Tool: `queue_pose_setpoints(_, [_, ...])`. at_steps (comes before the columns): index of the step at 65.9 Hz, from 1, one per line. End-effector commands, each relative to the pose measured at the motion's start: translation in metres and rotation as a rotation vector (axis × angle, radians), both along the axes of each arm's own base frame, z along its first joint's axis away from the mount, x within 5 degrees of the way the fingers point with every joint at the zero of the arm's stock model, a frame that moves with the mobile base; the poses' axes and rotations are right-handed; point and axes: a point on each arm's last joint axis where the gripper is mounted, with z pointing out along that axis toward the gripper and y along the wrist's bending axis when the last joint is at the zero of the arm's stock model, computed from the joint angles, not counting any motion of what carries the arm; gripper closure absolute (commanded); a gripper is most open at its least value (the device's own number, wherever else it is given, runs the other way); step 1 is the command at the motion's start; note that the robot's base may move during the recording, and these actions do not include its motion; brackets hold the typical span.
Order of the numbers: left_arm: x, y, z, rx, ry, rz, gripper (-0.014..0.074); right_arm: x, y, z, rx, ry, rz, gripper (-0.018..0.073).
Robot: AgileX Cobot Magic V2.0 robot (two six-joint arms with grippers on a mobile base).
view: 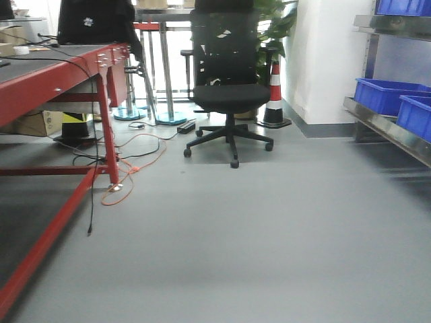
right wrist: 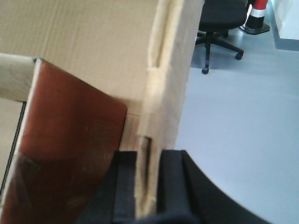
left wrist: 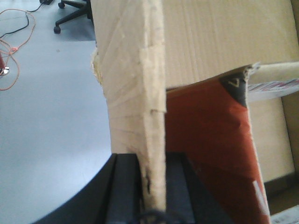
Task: Stack two boxes on right shelf middle
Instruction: 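Carry the boxes in both grippers while driving past the red table, then carry the boxes in both grippers toward the steel shelf with blue bins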
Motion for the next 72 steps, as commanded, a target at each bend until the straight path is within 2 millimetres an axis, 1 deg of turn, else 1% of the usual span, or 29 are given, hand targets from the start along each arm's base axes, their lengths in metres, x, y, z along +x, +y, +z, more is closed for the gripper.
queue_pose_setpoints(1, [-0.0037,0.0034,0.0107,-0.013,-0.078,0.013,0.0708,-0.0036,-0.0033,0.0104,0.001,-0.076,-0.010,0.0712])
queue_pose_setpoints(72, [-0.0035,0.0036,0.0111,-0.013,-0.083,0.014,0.0708,-0.0036,-0.0033,0.0104,0.001,-0.076,-0.010,0.0712])
